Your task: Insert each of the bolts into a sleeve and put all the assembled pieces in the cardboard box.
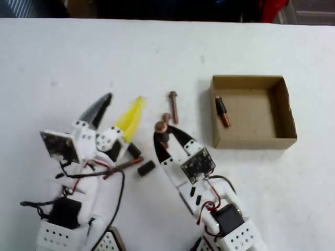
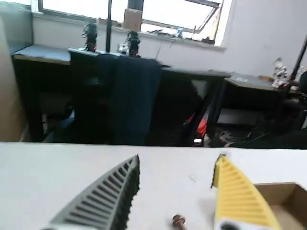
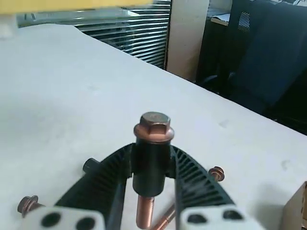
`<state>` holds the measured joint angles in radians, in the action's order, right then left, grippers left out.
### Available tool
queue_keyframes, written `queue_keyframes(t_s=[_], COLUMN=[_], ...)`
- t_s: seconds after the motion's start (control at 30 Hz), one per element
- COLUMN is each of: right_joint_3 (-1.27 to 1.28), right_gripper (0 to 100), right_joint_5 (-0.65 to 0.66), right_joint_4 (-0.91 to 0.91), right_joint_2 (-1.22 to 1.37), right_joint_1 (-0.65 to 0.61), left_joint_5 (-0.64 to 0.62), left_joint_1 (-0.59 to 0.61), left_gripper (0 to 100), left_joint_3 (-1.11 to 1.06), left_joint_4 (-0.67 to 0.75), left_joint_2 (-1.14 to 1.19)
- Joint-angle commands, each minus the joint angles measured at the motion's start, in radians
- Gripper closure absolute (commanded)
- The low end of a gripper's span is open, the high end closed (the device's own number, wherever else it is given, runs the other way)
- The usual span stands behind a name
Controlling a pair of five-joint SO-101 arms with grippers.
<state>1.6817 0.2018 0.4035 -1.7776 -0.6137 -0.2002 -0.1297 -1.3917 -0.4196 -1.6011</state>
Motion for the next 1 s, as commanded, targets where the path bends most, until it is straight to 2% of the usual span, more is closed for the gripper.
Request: queue_keyframes(t_s=[0.0,0.2,0.27,0.4,0.6,0.67,0.9,0.97], right_joint_3=[0.008,0.002,-0.009,-0.064,-0.152,-0.192,-0.276,-0.290], right_gripper=[98.1,98.1,98.1,98.1,98.2,98.2,98.2,98.2], right_joint_5=[0.011,0.009,0.009,0.011,0.011,0.011,0.015,0.060], right_joint_4=[-0.001,-0.001,0.004,0.104,0.202,0.242,0.321,0.321], right_joint_2=[-0.022,-0.022,-0.022,-0.022,-0.021,-0.016,-0.015,-0.013], right_joint_1=[0.048,0.180,0.213,0.263,0.371,0.414,0.466,0.464], left_joint_5=[-0.006,0.006,0.094,0.247,0.258,0.258,0.255,0.255], left_joint_1=[0.093,0.154,0.148,0.148,0.156,0.156,0.157,0.157], left_gripper=[73,73,73,73,73,73,73,73], left_joint_3=[0.055,0.055,0.051,0.032,-0.121,-0.126,0.037,0.068], left_joint_4=[-0.170,-0.446,-0.488,-0.525,-0.411,-0.413,-0.574,-0.615], left_joint_2=[-0.012,-0.012,-0.012,-0.010,-0.010,-0.010,-0.012,-0.012])
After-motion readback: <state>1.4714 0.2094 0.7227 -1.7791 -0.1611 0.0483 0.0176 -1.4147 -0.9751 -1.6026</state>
